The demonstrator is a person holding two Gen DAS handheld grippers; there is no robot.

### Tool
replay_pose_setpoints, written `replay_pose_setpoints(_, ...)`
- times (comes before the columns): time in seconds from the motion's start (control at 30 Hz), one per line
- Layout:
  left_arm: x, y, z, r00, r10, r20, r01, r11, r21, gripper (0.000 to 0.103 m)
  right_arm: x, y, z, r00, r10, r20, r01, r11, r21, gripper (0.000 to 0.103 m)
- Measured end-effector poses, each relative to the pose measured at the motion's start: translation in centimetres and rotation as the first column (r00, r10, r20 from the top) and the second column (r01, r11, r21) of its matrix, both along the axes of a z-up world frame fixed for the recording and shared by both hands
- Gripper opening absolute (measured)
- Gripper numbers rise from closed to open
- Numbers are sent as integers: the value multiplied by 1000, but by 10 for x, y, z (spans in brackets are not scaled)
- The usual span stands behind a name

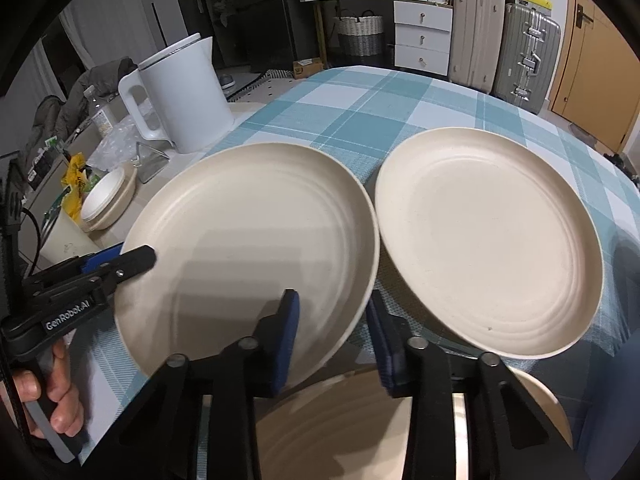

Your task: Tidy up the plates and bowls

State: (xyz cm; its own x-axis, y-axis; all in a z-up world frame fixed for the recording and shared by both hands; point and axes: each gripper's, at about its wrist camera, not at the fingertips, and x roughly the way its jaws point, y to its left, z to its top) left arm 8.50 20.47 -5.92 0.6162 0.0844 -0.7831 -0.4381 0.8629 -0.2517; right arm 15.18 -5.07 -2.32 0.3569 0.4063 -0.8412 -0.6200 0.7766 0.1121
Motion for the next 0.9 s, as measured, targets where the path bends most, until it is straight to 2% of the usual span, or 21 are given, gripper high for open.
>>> replay_pose_setpoints(0.13, 1, -5, 2, 1000, -3, -12, 3, 999, 32, 14, -1, -1, 0, 1000, -6, 14, 6, 1000, -12, 23)
replay_pose_setpoints(0.6, -2, -8, 9, 1000, -4, -10, 4, 998, 56, 14, -5, -1, 4, 1000, -14, 24, 14, 1000, -17, 23)
replay_pose_setpoints(0.9, -11, -10, 23, 1000, -10, 15, 9, 998, 70, 14, -13, -4, 17, 999, -15, 50, 15, 1000, 0, 23)
